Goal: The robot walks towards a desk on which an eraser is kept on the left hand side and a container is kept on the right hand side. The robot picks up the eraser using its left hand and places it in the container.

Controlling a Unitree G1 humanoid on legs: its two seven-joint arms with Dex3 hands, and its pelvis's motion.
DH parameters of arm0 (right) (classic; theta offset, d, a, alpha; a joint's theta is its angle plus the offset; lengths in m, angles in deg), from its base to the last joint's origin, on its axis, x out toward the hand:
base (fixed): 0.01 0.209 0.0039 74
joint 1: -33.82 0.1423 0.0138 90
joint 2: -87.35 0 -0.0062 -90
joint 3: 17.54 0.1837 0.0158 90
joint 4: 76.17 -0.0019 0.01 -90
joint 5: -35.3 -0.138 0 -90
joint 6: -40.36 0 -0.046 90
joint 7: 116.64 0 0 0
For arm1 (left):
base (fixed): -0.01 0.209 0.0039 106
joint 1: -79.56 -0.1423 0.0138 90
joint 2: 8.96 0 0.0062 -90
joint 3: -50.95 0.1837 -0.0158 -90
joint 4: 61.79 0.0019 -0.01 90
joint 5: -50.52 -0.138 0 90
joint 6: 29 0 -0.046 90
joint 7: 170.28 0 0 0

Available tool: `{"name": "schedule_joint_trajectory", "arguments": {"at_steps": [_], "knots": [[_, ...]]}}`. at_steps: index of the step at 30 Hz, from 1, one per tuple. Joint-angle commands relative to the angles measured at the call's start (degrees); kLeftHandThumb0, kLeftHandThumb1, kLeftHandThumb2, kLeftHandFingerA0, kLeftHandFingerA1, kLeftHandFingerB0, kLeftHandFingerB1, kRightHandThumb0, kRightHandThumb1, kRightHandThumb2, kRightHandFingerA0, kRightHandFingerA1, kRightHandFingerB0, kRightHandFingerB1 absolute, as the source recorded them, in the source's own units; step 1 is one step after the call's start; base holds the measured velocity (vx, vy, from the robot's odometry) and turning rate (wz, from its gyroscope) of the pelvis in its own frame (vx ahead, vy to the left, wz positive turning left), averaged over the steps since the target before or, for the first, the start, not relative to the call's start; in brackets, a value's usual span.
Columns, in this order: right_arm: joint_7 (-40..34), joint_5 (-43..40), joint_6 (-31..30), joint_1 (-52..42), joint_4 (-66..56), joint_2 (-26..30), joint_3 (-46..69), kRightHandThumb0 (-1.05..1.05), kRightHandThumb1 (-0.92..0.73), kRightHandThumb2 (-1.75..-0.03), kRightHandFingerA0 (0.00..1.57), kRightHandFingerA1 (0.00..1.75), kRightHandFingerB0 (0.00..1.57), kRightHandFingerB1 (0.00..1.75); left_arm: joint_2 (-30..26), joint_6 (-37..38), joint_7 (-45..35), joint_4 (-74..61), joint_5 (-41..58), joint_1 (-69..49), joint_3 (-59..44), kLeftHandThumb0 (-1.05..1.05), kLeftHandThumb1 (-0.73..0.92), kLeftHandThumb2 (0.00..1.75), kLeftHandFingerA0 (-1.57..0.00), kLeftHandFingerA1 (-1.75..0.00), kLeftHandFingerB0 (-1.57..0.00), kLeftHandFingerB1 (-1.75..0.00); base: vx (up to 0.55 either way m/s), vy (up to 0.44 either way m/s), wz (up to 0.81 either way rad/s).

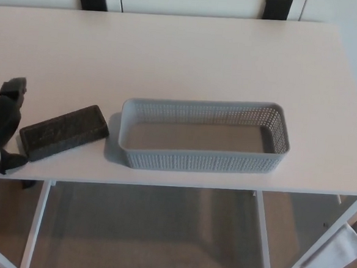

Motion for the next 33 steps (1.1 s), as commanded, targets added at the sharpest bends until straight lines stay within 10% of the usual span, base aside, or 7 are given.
{"name": "schedule_joint_trajectory", "arguments": {"at_steps": [1,12,18,33], "knots": [[0.4,-0.1,-1.3,-0.5,-1.1,1.0,0.0,-0.43,-0.51,-0.55,0.86,0.56,0.74,0.52,0.3,-2.6,0.6,-0.2,-1.6,0.8,0.3,-0.53,0.48,0.55,-0.05,-0.25,-0.03,-0.22,0.00,0.000,0.00],[0.3,0.3,-1.5,-0.4,-1.9,0.9,-0.2,-0.44,-0.51,-0.55,0.87,0.57,0.74,0.51,0.7,-4.3,-5.6,-6.6,-2.0,0.3,1.8,-0.61,0.38,0.70,-0.09,-0.23,-0.08,-0.13,0.00,0.000,0.00],[0.3,0.7,-1.3,0.1,-1.2,1.4,-0.4,-0.42,-0.52,-0.55,0.86,0.55,0.74,0.51,-4.0,-7.9,-25.5,-13.1,-1.7,2.1,3.8,-0.53,0.34,0.73,-0.02,-0.27,-0.03,-0.20,0.00,0.000,0.00],[0.7,0.9,-3.2,-0.5,-3.6,1.5,-0.8,-0.43,-0.51,-0.55,0.84,0.56,0.74,0.51,-11.7,-11.1,-46.3,-24.5,0.9,2.3,1.8,-0.58,0.37,0.73,0.00,-0.15,0.00,-0.12,0.00,0.000,0.00]]}}
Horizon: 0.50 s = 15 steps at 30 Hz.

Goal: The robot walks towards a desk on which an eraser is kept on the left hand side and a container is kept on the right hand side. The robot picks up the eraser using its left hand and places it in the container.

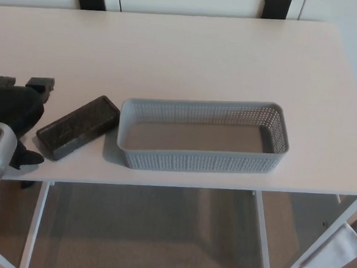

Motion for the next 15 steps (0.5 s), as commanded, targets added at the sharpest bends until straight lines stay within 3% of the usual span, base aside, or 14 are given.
{"name": "schedule_joint_trajectory", "arguments": {"at_steps": [1,6,15], "knots": [[0.7,0.7,-1.8,-0.4,-1.5,1.4,-0.5,-0.44,-0.51,-0.55,0.84,0.55,0.74,0.51,-9.0,-9.6,-29.5,-12.8,2.5,2.0,-0.9,-0.63,0.39,0.74,0.00,-0.10,0.00,-0.07,0.00,0.000,0.00],[0.3,1.2,-2.1,1.0,-0.3,1.5,-0.7,-0.43,-0.51,-0.55,0.85,0.55,0.74,0.51,-8.9,-10.6,-30.2,-18.1,3.5,2.2,-3.3,-0.68,0.42,0.75,0.00,-0.05,0.00,-0.03,0.00,0.000,0.00],[0.6,0.7,-2.5,-0.6,-2.0,1.5,-0.9,-0.43,-0.52,-0.55,0.84,0.55,0.74,0.51,-3.6,-14.1,-26.6,-23.6,1.8,1.6,-5.3,-0.73,0.44,0.79,0.00,-0.02,0.00,0.00,0.00,0.000,0.00]]}}
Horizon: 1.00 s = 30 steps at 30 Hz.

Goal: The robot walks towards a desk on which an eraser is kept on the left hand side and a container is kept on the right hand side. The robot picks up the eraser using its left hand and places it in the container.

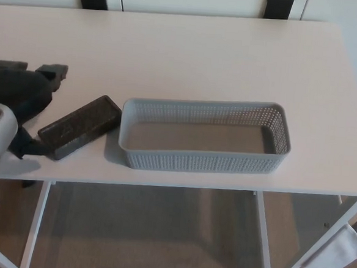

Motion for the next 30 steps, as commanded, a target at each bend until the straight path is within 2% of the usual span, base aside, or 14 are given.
{"name": "schedule_joint_trajectory", "arguments": {"at_steps": [1,6,13,30], "knots": [[0.9,0.6,-2.6,-0.6,-2.0,1.8,-0.2,-0.43,-0.52,-0.55,0.84,0.55,0.74,0.50,-0.5,-11.6,-14.3,-8.6,2.0,1.8,-3.7,-0.74,0.44,0.80,0.00,-0.03,0.00,0.00,0.00,0.000,0.00],[0.9,0.6,-1.6,0.4,-0.4,2.0,-0.2,-0.42,-0.51,-0.55,0.85,0.55,0.74,0.51,1.1,-12.8,-14.2,-9.2,1.6,2.3,-4.1,-0.81,0.46,0.84,0.00,-0.02,0.00,0.00,0.00,0.000,0.00],[0.8,0.8,-2.6,-0.3,-1.7,2.5,-0.7,-0.44,-0.51,-0.55,0.85,0.55,0.74,0.51,4.7,-12.4,-9.2,-3.9,0.6,3.4,-4.3,-0.90,0.51,0.91,0.00,-0.02,0.00,0.00,0.00,0.000,0.00],[0.7,1.3,-3.2,-0.1,-2.4,2.7,-1.1,-0.44,-0.52,-0.55,0.85,0.55,0.75,0.51,13.3,-10.7,2.3,14.1,-0.9,7.2,-0.8,-0.88,0.51,0.90,0.00,-0.03,0.00,0.00,0.00,0.000,0.00]]}}
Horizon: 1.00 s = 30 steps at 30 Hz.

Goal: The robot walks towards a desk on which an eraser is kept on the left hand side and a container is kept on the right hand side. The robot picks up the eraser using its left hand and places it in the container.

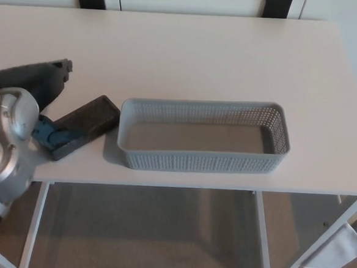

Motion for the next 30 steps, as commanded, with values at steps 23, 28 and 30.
{"name": "schedule_joint_trajectory", "arguments": {"at_steps": [23,28,30], "knots": [[-0.4,1.2,-0.3,0.8,0.3,0.7,-0.3,-0.43,-0.52,-0.55,0.84,0.54,0.74,0.50,8.4,-1.6,8.3,12.4,0.3,4.4,4.6,-0.81,0.47,0.85,0.00,-0.12,-0.01,-0.03,0.00,0.000,0.00],[-0.1,1.3,-1.5,0.1,-1.7,1.1,-0.3,-0.43,-0.52,-0.55,0.84,0.54,0.74,0.50,7.4,-0.5,9.6,16.4,0.8,5.2,5.0,-0.80,0.46,0.85,0.00,-0.14,0.00,-0.05,0.00,0.000,0.00],[0.1,1.2,-1.6,0.3,-1.7,1.2,-0.3,-0.44,-0.52,-0.55,0.84,0.54,0.74,0.50,6.8,0.2,10.4,18.5,1.2,5.7,4.9,-0.81,0.47,0.85,0.00,-0.13,0.00,-0.04,0.00,0.000,0.00]]}}
